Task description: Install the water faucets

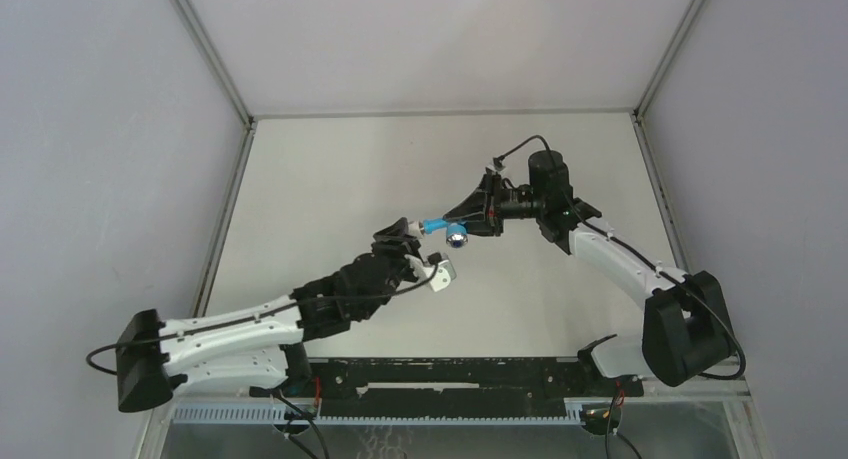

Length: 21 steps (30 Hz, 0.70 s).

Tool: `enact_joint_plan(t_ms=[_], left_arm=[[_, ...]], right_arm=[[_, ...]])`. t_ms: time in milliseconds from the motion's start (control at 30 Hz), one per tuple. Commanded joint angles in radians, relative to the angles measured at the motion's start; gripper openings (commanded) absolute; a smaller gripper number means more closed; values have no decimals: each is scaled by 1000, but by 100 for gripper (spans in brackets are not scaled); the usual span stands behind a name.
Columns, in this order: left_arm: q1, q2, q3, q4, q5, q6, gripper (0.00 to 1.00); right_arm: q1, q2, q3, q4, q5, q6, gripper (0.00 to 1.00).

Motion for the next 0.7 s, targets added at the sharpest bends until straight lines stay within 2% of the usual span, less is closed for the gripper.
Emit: enact_joint_plan(t_ms=[0, 67, 133, 233, 300, 367, 467, 667], left_arm=[[-37, 107, -87, 287, -170, 221, 0], [-37, 118, -71, 311, -173, 175, 0], [-37, 123, -44, 288, -168, 115, 8], [-35, 118, -1, 222, -148, 22, 35], [-35, 102, 13, 183, -121, -22, 64], [-34, 75, 26, 142, -92, -66, 80], [-25, 42, 61, 57, -38, -137, 88], [14, -21, 164, -190, 80, -300, 92]], right_arm=[[18, -17, 11, 190, 24, 184, 0], [18, -17, 10, 180, 38, 173, 0], [16, -19, 10, 167, 51, 158, 0], [10, -21, 10, 151, 69, 136, 0], [7, -22, 10, 149, 77, 126, 0], [5, -24, 10, 149, 84, 116, 0], [-2, -23, 10, 156, 90, 106, 0], [-20, -15, 10, 149, 93, 62, 0]])
